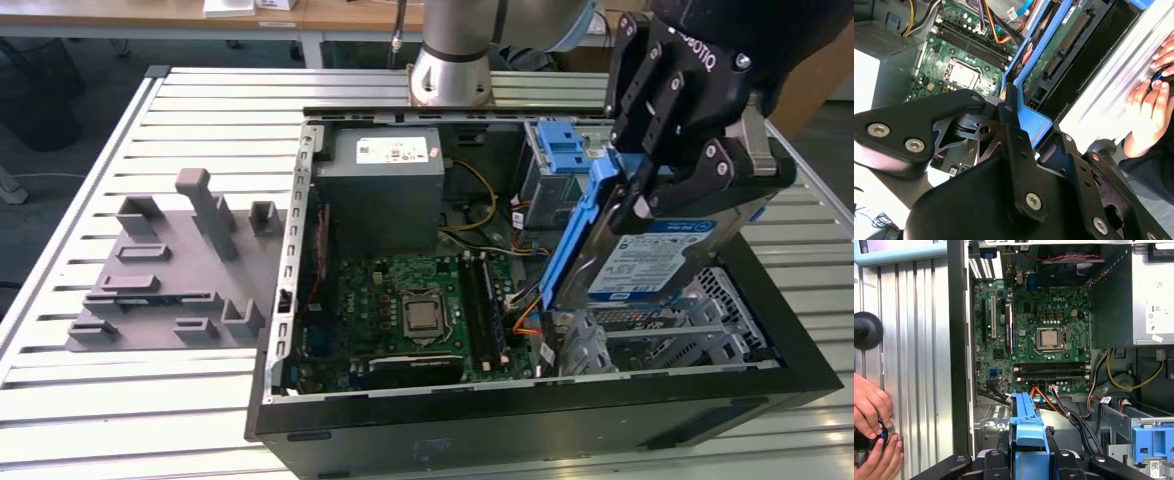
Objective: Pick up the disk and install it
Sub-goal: 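Insert the disk into the insertion slot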
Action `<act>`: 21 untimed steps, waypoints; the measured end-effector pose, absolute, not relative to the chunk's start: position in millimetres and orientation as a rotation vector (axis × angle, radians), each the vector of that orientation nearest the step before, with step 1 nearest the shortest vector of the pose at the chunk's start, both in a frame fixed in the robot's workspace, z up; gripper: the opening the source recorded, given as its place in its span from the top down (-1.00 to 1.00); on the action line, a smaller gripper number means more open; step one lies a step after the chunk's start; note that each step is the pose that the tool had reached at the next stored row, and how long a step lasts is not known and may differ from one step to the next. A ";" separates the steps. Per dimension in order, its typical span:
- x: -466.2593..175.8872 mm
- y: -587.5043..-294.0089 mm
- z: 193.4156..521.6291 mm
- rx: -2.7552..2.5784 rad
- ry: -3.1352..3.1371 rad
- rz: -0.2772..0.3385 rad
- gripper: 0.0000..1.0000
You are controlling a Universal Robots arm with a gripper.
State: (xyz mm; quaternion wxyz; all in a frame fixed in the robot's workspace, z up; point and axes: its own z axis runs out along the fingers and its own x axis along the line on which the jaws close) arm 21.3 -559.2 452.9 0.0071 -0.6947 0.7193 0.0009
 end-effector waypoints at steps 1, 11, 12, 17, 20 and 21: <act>23.3 -559.2 452.6 -2.173 2.250 0.003 0.27; 38.2 -559.2 451.3 -2.173 2.250 0.003 0.27; 39.5 -559.2 451.1 -2.173 2.250 0.003 0.27; 45.4 -559.2 450.5 -2.173 2.250 0.003 0.27; 50.8 -559.2 449.5 -2.173 2.250 0.002 0.27; 52.1 -559.2 449.3 -2.173 2.250 0.002 0.27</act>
